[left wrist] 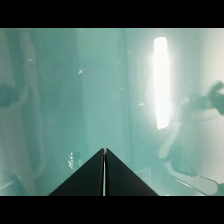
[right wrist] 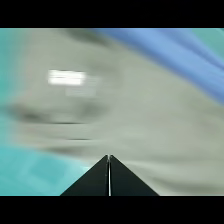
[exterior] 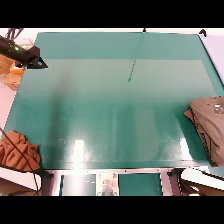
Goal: Fold the shirts.
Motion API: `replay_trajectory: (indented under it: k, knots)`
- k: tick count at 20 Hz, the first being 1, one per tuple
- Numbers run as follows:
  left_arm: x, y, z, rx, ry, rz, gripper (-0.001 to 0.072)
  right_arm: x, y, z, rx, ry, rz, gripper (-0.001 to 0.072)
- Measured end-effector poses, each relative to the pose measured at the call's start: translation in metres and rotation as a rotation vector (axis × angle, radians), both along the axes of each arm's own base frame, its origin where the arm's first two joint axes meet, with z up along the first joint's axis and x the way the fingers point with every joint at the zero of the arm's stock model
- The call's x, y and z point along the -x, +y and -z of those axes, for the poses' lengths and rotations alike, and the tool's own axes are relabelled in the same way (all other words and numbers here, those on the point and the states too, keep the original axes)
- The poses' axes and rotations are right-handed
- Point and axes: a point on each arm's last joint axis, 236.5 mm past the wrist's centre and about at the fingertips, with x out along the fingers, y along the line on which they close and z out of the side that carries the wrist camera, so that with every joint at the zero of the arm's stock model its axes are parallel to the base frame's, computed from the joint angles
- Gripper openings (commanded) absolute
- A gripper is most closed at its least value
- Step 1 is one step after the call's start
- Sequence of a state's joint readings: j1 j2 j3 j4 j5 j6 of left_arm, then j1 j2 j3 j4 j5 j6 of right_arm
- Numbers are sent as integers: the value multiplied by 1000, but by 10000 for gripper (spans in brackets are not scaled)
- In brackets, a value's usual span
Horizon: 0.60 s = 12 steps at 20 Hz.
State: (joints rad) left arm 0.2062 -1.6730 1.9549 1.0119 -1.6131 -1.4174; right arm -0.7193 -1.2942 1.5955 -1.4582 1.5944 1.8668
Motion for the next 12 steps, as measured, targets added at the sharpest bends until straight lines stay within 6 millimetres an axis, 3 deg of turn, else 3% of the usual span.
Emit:
replay_trajectory:
  k: [3,5,7,9,12]
  knots:
    - [32,-6,-8,2,16,-9,27,-51,73,-11,6,-88,-259,20]
    - [64,-12,-9,-1,21,-19,27,-62,128,-1,3,-96,-418,19]
    - [102,-18,-3,-5,27,-26,27,-52,189,23,-13,-77,-577,20]
    - [141,-25,9,-11,41,-34,28,-29,238,51,-30,-56,-701,20]
    - [188,-33,30,-11,55,-42,29,5,287,90,-45,-49,-821,21]
